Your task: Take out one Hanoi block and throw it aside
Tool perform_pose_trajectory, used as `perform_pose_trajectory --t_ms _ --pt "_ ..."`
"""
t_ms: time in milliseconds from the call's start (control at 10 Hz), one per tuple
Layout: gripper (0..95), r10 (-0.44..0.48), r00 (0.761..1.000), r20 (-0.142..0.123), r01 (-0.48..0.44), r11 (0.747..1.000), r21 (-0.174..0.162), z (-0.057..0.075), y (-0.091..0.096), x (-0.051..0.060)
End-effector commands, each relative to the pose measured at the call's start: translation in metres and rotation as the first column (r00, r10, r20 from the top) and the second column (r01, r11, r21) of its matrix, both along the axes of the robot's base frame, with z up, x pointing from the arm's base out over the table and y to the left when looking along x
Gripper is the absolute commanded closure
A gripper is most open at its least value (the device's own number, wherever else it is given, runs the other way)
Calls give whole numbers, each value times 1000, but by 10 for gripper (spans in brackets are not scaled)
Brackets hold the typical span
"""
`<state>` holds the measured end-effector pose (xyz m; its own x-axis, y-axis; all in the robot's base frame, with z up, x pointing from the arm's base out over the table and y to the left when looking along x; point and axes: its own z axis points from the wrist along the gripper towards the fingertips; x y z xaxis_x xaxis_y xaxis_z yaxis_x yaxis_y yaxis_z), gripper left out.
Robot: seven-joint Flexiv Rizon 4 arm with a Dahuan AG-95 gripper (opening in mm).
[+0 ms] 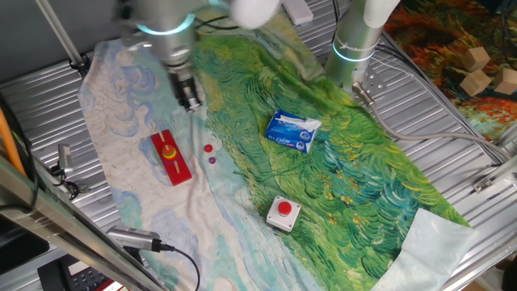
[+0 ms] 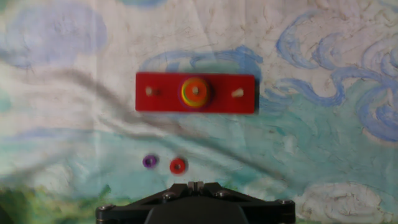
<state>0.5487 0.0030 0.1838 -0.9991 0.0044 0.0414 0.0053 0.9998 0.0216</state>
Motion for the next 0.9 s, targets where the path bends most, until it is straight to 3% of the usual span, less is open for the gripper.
perform_pose_trajectory --t_ms 100,200,500,900 --pt "950 -58 998 -13 58 998 -11 -10 -5 31" --pt "950 -67 998 -20 67 998 18 -18 -5 40" --pt "950 -81 997 -14 81 996 23 -44 -5 55" --pt "950 -93 995 20 92 995 23 -75 -7 55"
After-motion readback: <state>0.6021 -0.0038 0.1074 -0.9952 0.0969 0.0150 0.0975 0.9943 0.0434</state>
